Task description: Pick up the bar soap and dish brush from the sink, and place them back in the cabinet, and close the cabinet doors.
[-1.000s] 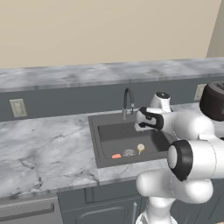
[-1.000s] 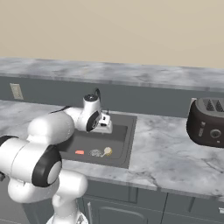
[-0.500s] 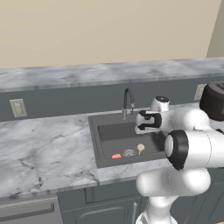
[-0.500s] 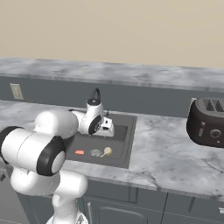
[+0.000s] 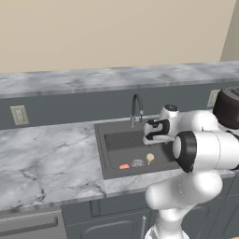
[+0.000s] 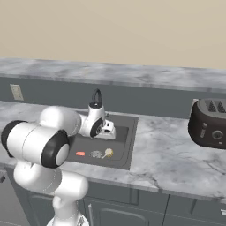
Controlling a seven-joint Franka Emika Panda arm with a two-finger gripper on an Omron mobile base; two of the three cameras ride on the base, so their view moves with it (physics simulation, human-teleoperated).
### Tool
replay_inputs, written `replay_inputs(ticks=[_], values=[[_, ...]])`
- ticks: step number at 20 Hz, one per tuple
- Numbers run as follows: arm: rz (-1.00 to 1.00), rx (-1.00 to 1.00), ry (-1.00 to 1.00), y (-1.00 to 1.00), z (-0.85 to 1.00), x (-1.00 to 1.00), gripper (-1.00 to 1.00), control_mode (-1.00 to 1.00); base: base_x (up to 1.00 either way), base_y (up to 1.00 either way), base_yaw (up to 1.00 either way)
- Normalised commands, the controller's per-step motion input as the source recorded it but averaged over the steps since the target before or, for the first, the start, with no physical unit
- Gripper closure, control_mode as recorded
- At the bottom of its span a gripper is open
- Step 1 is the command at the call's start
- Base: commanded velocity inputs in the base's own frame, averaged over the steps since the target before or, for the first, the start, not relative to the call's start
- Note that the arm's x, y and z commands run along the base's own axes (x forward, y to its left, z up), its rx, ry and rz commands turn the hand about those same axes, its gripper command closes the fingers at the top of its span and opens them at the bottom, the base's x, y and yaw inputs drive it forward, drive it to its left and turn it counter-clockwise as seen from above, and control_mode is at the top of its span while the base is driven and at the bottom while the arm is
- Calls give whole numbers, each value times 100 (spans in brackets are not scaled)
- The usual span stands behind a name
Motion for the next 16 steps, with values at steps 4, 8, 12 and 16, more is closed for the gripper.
replay_inputs(ticks=[4,8,12,16], values=[[0,0,1,0,-16,14,-100,-100,0,0,0],[0,0,0,-1,-12,13,-100,-100,0,0,0],[0,0,1,-3,-12,12,-100,-100,0,0,0],[0,0,3,0,-11,18,-100,-100,0,0,0]])
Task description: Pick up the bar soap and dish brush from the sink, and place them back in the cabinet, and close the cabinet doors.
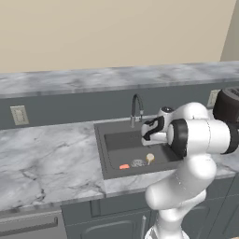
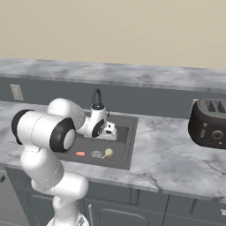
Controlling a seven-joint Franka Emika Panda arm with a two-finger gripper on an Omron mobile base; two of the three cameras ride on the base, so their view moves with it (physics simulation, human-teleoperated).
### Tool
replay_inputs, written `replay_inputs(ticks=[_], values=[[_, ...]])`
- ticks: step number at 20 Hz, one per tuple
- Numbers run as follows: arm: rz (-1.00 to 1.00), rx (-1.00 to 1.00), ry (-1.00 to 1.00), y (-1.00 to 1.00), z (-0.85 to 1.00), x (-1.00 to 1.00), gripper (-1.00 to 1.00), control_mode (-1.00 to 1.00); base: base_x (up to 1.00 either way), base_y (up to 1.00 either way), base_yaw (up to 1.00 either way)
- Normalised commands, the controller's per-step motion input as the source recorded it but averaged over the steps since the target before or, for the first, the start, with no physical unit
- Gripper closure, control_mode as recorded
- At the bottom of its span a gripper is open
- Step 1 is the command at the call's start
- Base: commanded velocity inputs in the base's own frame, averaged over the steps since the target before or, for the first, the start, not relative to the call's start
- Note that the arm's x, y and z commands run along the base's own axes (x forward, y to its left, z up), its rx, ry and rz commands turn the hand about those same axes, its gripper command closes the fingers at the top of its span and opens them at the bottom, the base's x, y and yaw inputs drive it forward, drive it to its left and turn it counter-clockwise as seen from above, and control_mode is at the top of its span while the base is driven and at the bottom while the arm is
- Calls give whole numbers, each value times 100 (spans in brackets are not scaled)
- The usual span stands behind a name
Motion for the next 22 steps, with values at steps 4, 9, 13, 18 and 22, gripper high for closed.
replay_inputs(ticks=[4,9,13,18,22], values=[[0,0,1,-4,-10,10,-100,-100,0,0,0],[0,0,0,-4,-15,10,-100,-100,0,0,0],[0,0,1,0,-19,9,-100,-100,0,0,0],[0,0,2,0,-22,9,-100,-100,0,0,0],[0,0,1,0,-27,1,-100,-100,0,0,0]])
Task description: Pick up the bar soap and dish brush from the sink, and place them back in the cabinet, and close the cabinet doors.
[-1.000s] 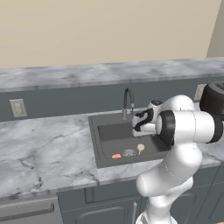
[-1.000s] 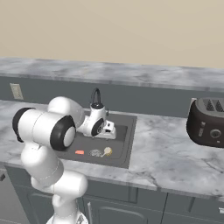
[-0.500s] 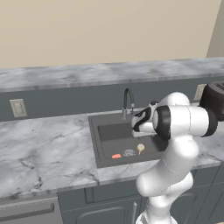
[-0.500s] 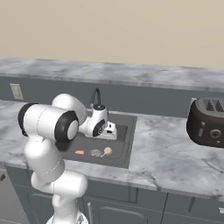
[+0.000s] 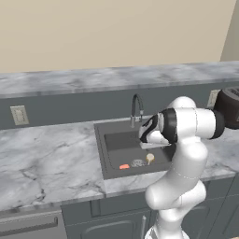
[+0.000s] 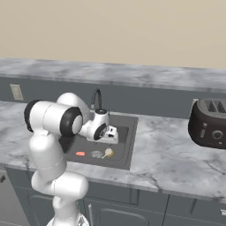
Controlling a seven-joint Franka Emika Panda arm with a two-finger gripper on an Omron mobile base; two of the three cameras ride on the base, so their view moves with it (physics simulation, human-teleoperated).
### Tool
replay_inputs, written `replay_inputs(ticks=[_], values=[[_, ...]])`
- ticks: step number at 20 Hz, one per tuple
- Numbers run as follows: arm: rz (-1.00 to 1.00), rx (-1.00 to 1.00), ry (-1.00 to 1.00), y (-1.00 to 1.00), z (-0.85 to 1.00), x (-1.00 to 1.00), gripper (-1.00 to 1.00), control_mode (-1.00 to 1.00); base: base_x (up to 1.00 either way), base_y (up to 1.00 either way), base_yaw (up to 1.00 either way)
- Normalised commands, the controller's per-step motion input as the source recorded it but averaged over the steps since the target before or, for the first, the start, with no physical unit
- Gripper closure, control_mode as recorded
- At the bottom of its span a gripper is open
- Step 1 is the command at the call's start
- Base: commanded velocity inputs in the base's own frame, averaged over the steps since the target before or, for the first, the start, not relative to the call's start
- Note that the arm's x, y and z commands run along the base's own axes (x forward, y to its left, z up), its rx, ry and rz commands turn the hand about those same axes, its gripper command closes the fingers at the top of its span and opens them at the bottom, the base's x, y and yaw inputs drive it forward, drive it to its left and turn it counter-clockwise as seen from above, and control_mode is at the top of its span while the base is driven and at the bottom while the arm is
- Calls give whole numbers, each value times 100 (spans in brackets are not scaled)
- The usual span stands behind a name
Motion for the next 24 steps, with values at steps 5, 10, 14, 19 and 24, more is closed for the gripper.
replay_inputs(ticks=[5,10,14,19,24], values=[[0,0,1,0,-26,1,-100,-100,0,0,0],[0,0,1,0,-22,1,-100,-100,0,0,0],[0,0,1,4,-19,2,-100,-100,0,0,0],[-1,0,1,10,-21,7,-100,-100,0,0,0],[-2,0,2,10,-12,5,-100,-100,0,0,0]])
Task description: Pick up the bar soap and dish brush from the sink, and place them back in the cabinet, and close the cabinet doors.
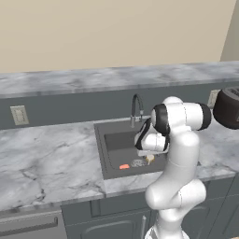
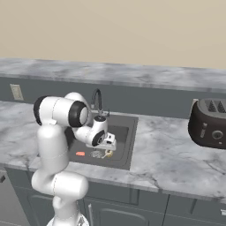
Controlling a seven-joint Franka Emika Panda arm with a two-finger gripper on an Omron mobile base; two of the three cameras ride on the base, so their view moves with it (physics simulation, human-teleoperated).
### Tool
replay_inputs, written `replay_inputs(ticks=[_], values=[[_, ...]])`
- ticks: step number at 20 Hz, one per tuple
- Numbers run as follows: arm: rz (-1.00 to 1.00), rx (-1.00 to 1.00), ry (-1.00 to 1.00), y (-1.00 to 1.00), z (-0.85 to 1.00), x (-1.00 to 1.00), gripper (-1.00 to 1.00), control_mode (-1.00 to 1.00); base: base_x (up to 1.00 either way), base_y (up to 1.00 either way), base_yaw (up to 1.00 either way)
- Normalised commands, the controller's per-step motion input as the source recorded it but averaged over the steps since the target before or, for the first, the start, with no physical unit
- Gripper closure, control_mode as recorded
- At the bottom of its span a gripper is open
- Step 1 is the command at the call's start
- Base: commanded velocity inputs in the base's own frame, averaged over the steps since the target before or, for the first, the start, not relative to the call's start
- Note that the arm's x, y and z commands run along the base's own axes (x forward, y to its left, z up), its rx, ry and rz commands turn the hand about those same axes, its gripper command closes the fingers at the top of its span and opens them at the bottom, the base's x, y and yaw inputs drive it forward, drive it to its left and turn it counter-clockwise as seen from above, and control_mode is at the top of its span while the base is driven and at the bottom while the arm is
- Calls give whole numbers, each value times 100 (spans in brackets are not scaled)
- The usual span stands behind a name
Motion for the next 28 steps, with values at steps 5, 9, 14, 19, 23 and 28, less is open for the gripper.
replay_inputs(ticks=[5,9,14,19,23,28], values=[[0,0,0,0,-16,8,-100,-100,0,0,0],[0,0,0,0,-18,11,-100,-100,0,0,0],[0,0,0,0,-18,6,-100,-100,0,0,0],[0,0,0,0,-19,0,-100,-100,0,0,0],[0,0,0,0,-19,0,-100,-100,0,0,0],[0,0,0,0,-19,0,-100,-100,0,0,0]])
